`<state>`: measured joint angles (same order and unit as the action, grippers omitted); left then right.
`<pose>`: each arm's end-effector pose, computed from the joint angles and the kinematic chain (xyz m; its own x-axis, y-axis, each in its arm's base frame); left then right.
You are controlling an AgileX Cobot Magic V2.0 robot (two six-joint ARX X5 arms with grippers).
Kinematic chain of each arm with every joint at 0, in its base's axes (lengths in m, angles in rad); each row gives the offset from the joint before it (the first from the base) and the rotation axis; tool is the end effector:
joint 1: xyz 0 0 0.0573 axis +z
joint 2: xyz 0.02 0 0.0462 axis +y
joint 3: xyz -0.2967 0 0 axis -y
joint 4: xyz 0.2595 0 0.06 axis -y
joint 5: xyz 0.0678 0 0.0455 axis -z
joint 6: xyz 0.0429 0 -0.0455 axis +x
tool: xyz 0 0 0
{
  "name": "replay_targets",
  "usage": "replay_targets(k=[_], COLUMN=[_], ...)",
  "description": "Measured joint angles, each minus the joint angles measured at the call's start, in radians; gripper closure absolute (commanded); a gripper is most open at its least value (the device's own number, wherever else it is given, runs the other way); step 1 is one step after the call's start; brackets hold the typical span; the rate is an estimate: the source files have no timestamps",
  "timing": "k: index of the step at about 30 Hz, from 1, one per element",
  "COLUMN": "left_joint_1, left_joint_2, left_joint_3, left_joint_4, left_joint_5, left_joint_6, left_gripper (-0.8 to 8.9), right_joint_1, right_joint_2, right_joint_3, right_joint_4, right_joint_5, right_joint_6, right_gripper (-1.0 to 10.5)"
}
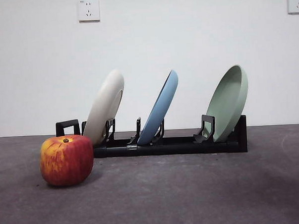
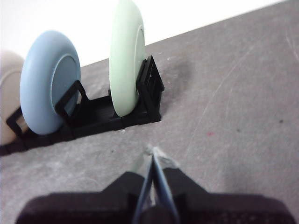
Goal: Take the yellow plate from the plate rack,put the plate on the table,take the apple from the table,put the apple in the plate
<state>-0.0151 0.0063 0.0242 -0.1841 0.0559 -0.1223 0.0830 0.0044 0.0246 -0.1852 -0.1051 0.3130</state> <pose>0.0908 -0.0038 0.1517 0.9837 -0.0707 -0.1652 0.0495 0.9903 -0.1295 0.0898 0.0120 0.1519 0.9689 0.1859 -0.1633 -0.1262 0.9389 0.3201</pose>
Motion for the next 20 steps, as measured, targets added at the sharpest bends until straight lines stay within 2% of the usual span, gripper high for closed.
replay_targets(k=[5,8,15,18,20], left_joint_1=[0.000,0.000,0.000,0.000,0.000], left_joint_2=[0.012,0.055,0.246,0.359,0.446], left_joint_3=[0.077,0.137,0.280,0.361,0.422], left_joint_4=[-0.003,-0.001,-0.002,-0.002,-0.004], left_joint_5=[0.001,0.001,0.002,0.031,0.085], left_joint_6=[-0.057,-0.074,-0.082,-0.082,-0.082], left_gripper=[8.21,8.21,8.21,8.21,8.21], right_joint_1=[0.000,0.000,0.000,0.000,0.000], right_joint_2=[0.043,0.101,0.293,0.385,0.450], right_joint_3=[0.052,0.107,0.263,0.342,0.399], right_joint_4=[-0.024,-0.022,-0.039,-0.039,-0.039], right_joint_5=[0.000,0.000,-0.003,-0.049,-0.101], right_joint_6=[0.081,0.103,0.113,0.094,0.077], right_gripper=[9.6,9.6,9.6,9.6,9.6])
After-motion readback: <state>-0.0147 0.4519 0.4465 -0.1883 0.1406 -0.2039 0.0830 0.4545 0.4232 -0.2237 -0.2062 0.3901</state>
